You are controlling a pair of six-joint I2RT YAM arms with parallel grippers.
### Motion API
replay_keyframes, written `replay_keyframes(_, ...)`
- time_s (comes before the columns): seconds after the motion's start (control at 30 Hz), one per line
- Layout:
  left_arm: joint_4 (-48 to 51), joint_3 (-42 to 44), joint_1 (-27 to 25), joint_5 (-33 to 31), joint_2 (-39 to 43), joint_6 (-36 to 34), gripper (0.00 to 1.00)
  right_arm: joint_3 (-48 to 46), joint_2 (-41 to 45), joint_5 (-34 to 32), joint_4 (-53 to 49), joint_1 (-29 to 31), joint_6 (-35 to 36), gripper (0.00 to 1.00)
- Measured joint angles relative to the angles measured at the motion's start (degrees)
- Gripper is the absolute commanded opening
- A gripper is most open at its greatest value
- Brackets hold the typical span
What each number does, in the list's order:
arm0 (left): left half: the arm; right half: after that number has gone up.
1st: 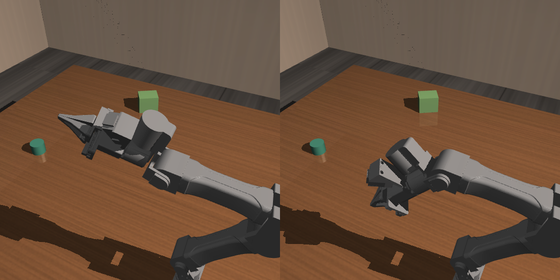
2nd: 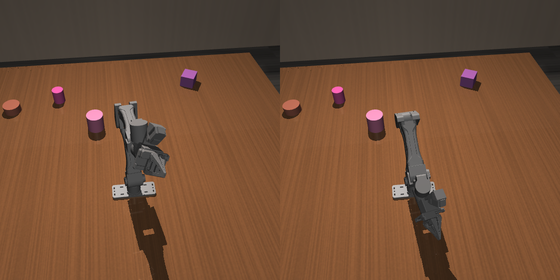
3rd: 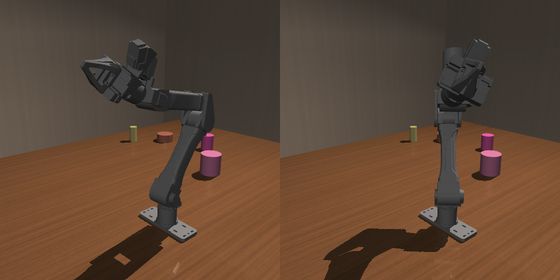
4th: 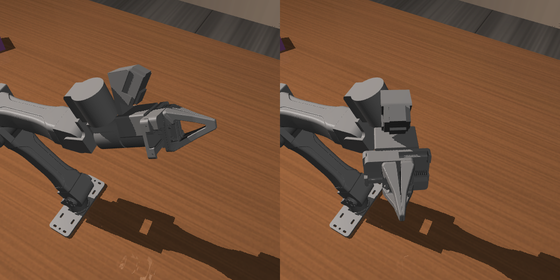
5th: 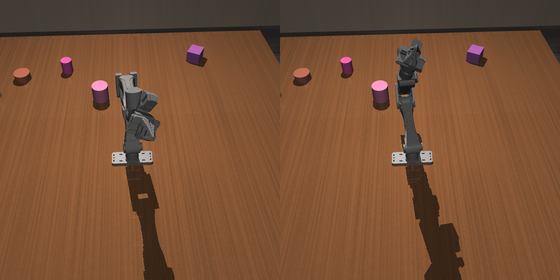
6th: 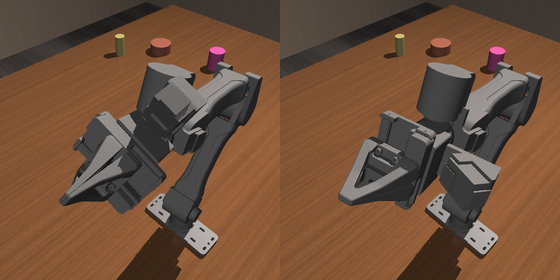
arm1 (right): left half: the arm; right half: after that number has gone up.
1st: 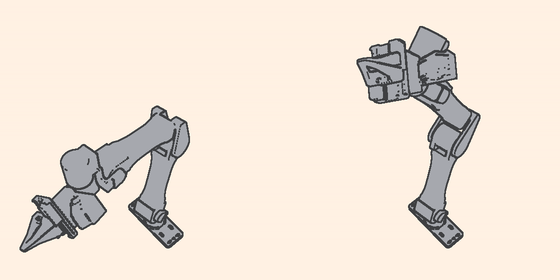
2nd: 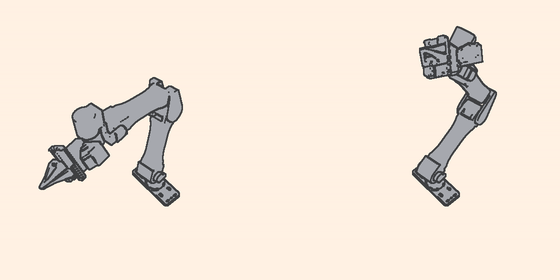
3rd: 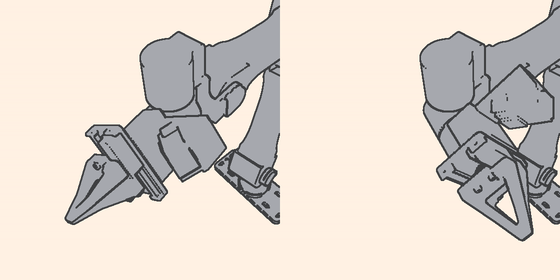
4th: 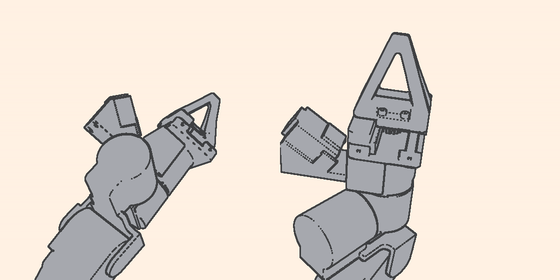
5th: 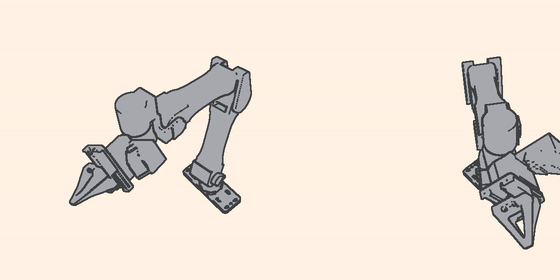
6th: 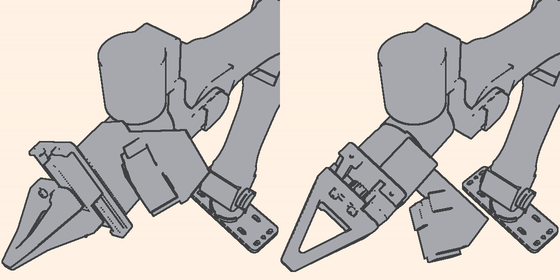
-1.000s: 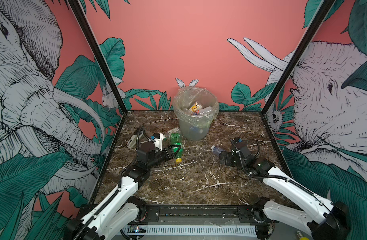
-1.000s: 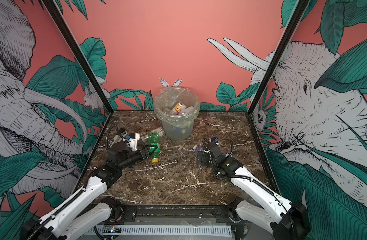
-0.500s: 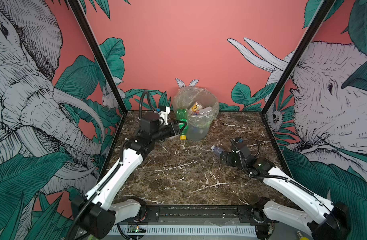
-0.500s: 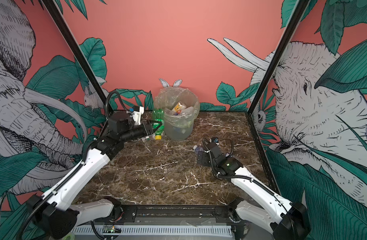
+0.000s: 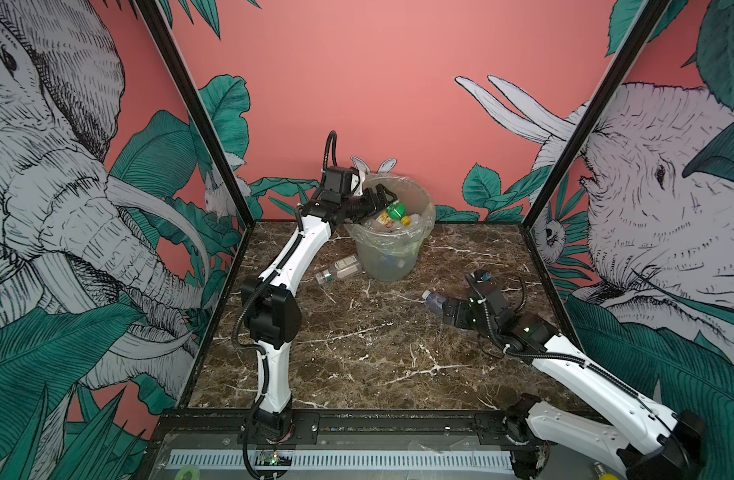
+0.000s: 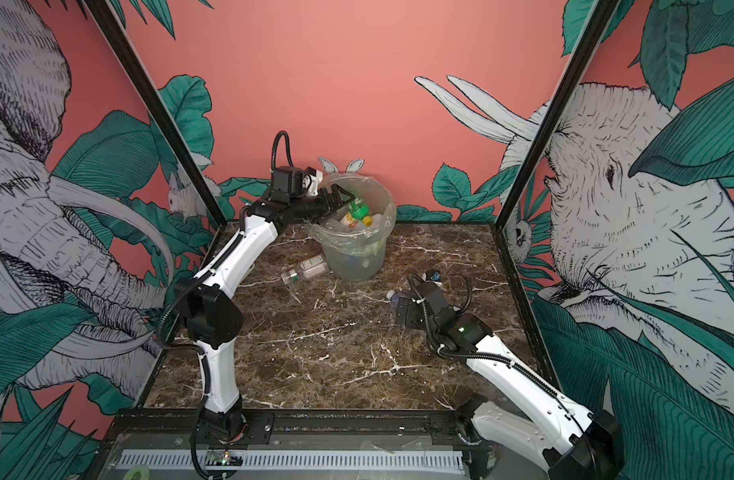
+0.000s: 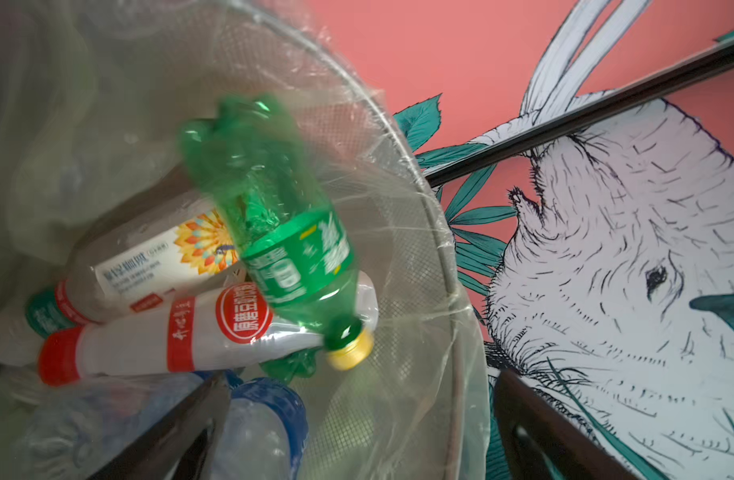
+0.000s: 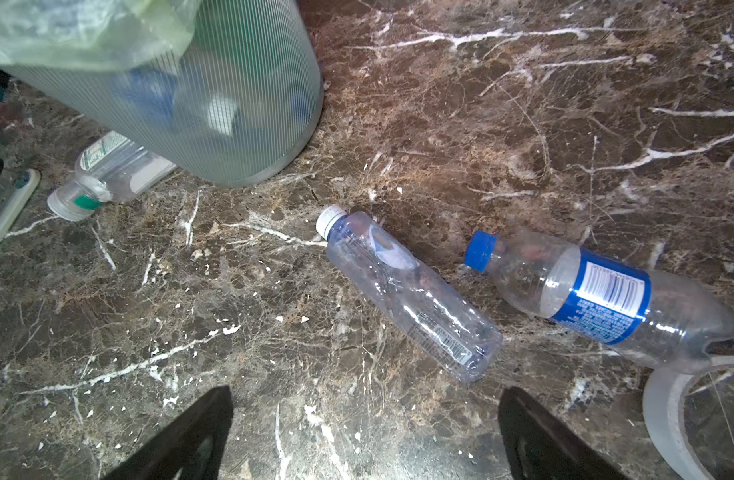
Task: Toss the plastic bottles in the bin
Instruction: 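Open the left gripper to drop the green bottle into the bin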
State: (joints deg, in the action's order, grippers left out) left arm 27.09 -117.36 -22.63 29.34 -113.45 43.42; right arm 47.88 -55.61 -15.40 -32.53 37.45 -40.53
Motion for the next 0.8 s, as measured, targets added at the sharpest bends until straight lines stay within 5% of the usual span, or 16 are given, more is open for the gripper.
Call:
replay_keyframes(0.27, 0.1, 0.1, 0.8, 0.0, 14.8, -1.0, 1.00, 0.2, 1.0, -0.4, -0.8, 0.0, -0.2, 0.99)
replay_keyframes(0.53, -2.2, -11.2, 1.9, 3.4, 13.8, -1.3, 1.00, 2.1, 1.5, -0.5, -2.6, 0.0, -0.2, 0.99)
replay_keyframes(0.8, -1.2, 5.5, 3.6, 2.5, 18.4, -6.3, 1.00, 2.1, 3.3, -1.2, -5.0, 0.0, 5.1, 0.99)
